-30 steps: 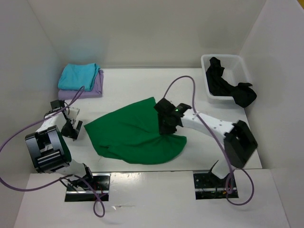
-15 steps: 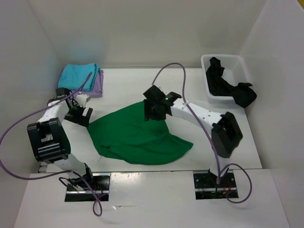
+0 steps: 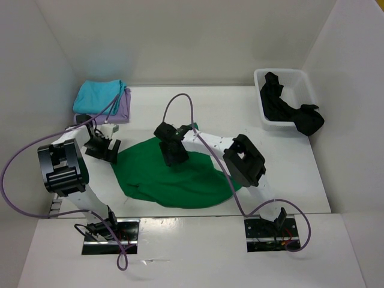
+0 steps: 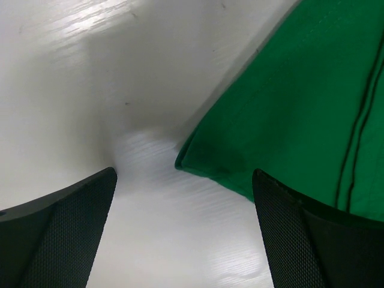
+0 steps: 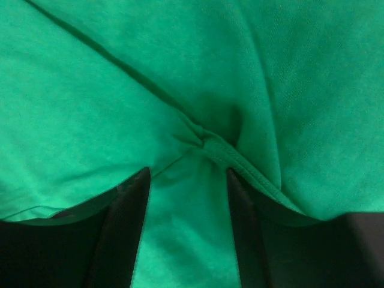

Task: Fold and stack the t-shirts
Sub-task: Flatten out the tshirt

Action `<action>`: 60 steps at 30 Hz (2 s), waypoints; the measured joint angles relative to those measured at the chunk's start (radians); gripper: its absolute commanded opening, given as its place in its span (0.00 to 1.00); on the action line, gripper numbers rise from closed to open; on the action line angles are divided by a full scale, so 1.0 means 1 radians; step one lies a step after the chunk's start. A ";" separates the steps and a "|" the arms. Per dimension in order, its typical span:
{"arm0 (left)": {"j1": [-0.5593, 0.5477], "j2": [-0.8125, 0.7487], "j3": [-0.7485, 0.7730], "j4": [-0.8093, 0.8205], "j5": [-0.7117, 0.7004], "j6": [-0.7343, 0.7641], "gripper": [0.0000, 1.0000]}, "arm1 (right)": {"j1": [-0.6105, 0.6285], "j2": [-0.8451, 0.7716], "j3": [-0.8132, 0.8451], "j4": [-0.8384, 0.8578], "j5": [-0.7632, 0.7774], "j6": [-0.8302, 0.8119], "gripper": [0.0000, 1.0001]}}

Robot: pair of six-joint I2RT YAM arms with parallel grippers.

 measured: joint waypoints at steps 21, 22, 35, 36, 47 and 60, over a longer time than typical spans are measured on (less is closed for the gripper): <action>0.002 0.092 0.082 -0.034 0.100 -0.045 0.00 | -0.002 -0.002 0.014 -0.024 0.075 -0.005 0.31; 0.002 0.089 0.082 -0.039 0.103 -0.045 0.00 | -0.004 -0.008 0.014 -0.025 0.076 0.000 0.51; 0.001 -0.024 0.083 -0.087 0.158 -0.042 0.00 | -0.004 0.032 0.057 -0.013 0.033 -0.029 0.14; 0.001 -0.024 0.083 -0.090 0.159 -0.042 0.00 | -0.004 0.040 0.063 -0.011 0.029 -0.032 0.04; 0.004 -0.024 0.161 -0.139 0.169 -0.048 0.00 | -0.039 -0.019 0.081 -0.034 0.040 -0.036 0.00; 0.013 -0.219 0.637 -0.088 0.339 -0.137 0.00 | -0.468 -0.223 0.887 -0.198 0.141 -0.114 0.00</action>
